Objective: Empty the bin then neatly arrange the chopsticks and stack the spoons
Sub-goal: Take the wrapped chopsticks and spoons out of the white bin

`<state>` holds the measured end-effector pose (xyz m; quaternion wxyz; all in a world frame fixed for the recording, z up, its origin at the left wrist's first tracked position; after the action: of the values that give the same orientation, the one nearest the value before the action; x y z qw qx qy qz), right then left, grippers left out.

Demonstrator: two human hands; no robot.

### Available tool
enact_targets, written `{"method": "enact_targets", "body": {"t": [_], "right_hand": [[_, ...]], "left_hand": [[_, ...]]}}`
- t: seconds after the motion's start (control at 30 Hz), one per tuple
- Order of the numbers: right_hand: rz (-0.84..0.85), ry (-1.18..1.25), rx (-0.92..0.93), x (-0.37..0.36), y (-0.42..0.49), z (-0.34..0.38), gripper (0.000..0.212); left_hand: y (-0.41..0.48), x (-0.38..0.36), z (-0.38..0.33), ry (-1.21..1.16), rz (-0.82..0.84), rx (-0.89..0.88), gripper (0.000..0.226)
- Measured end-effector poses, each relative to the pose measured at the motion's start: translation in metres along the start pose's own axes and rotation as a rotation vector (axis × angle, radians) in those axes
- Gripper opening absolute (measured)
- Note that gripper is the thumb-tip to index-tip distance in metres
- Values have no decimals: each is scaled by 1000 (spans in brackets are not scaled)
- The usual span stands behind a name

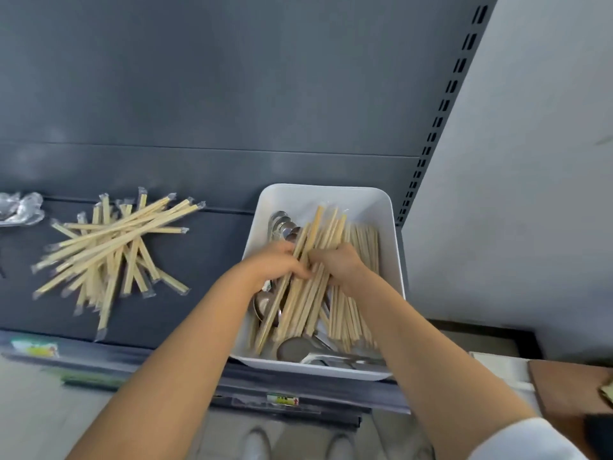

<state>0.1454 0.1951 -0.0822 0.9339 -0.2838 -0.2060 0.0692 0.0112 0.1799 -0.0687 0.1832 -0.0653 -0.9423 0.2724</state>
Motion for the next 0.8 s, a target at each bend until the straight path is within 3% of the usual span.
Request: {"method": "enact_targets", "body": {"t": [0.1,0.17,0.23,0.3,0.37,0.57,0.7,0.8], "right_hand": [[15,42,12,-3,0,2,28],[16,-10,19,0,1,4,19],[1,-114,12,6,3,6,8],[-15,-224,26,15,3,8,13],[-34,-262,55,23,3,11,19],[-91,61,149,33,0,12,11],[-30,161,199,30,-5,17,3],[25,162,209,21,-3,17,20]], "left_hand": [[-3,1,-1,-51,-56,-111,22],[-5,-2,-1,-57,-69,-166,18],[-8,0,-3,71,-143,-219,14],[-13,6,-13,240,-271,-313,9],[-17,11,-20,245,-322,-372,7],[-19,10,-18,-113,-278,-389,12],[-21,8,-15,-357,-246,-334,17],[-26,10,-17,-454,-282,-323,12]]}}
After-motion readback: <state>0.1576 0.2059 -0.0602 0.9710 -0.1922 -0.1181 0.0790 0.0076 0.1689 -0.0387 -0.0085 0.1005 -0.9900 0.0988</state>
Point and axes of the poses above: each hand's wrist, its own y-axis towards the middle knuckle, its own x-axis out of the back of the hand, z = x × y, the point moved 6 cm from there along y, towards the middle knuckle, and after that the axes turned 11 degrees about -y, right-handed, at the moved point
